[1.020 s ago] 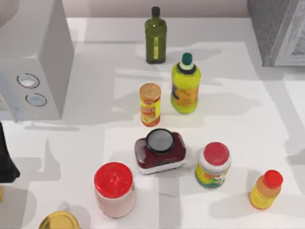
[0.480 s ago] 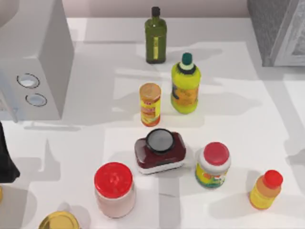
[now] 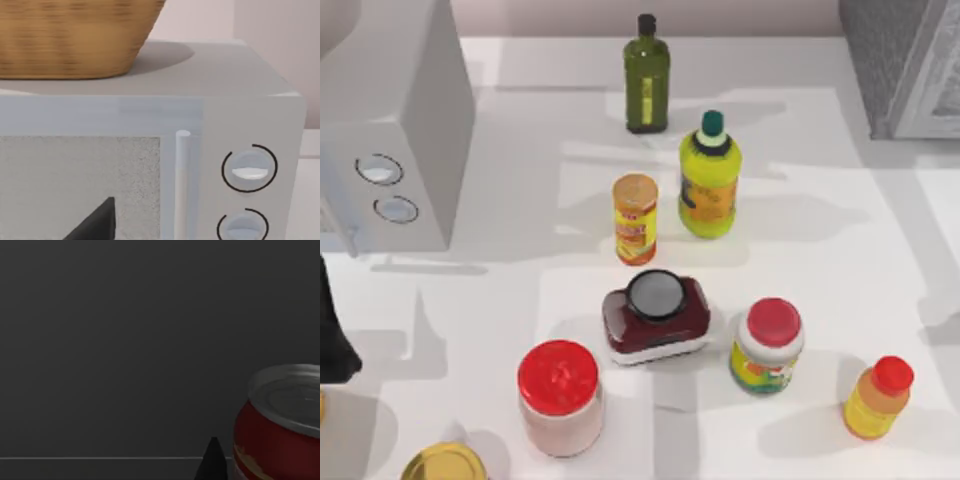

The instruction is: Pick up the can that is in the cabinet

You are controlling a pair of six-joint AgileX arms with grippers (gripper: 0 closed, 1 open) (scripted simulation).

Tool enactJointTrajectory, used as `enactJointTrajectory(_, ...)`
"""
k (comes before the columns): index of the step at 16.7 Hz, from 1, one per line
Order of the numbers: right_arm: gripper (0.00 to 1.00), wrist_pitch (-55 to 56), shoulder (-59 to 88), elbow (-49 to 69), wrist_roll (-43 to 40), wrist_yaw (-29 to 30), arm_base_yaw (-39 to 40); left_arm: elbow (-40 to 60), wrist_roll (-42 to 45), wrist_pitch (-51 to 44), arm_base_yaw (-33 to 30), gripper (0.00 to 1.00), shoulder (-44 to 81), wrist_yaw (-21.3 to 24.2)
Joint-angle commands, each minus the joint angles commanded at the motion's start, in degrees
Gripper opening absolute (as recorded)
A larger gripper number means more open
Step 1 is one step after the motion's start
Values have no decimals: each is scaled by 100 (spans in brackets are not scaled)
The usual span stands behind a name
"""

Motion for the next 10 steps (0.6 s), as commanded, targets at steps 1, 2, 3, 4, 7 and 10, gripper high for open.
enactJointTrajectory(1,0,-104,-134,-48,-1,45,44,0,0,0,0,100,0,0)
enactJointTrajectory(2,0,-246,-324,-110,-3,103,107,0,0,0,0,100,0,0)
enactJointTrajectory(3,0,-420,-565,-180,-4,171,186,0,0,0,0,100,0,0)
enactJointTrajectory(4,0,-614,-849,-257,-5,246,275,0,0,0,0,100,0,0)
enactJointTrajectory(7,0,-1236,-1798,-506,-7,502,555,0,0,0,0,100,0,0)
enactJointTrajectory(10,0,-1732,-2457,-692,-8,719,770,0,0,0,0,100,0,0)
